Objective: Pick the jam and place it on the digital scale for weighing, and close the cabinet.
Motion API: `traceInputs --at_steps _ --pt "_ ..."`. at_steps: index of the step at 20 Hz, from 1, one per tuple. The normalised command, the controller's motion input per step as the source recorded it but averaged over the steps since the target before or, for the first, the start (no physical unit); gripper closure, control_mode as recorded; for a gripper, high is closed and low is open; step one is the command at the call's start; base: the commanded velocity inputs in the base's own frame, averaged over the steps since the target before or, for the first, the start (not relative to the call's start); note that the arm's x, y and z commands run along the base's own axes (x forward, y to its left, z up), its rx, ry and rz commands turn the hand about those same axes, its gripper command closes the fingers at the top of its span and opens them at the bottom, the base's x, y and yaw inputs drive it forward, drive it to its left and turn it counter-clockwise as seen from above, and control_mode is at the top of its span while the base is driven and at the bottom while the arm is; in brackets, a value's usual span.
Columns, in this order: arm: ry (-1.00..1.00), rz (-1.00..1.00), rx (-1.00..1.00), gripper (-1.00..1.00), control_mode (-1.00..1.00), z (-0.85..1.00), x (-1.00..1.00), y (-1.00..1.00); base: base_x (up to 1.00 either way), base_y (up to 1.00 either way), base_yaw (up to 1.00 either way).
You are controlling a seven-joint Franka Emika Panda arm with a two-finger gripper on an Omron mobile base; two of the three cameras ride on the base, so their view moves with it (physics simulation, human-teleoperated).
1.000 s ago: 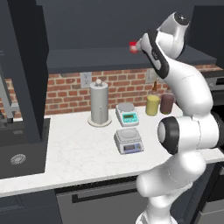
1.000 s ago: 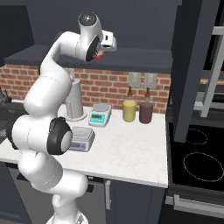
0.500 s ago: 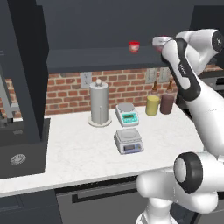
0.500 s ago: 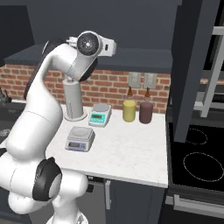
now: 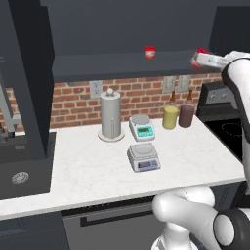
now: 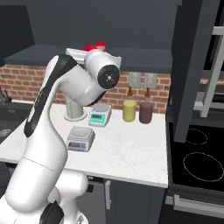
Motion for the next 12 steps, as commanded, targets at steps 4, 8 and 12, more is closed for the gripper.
traceInputs --at_steps 4,8,12 --pt "0.01 0.31 0.01 1.00 -1.00 -0.13 -1.00 -0.04 0.00 0.00 0.00" --pt "0.10 0.41 -0.22 1.00 -1.00 -1.00 -1.00 0.01 0.00 0.00 0.00" --pt "0.22 0.39 -0.16 1.00 -1.00 -1.00 -0.87 0.10 0.00 0.00 0.00"
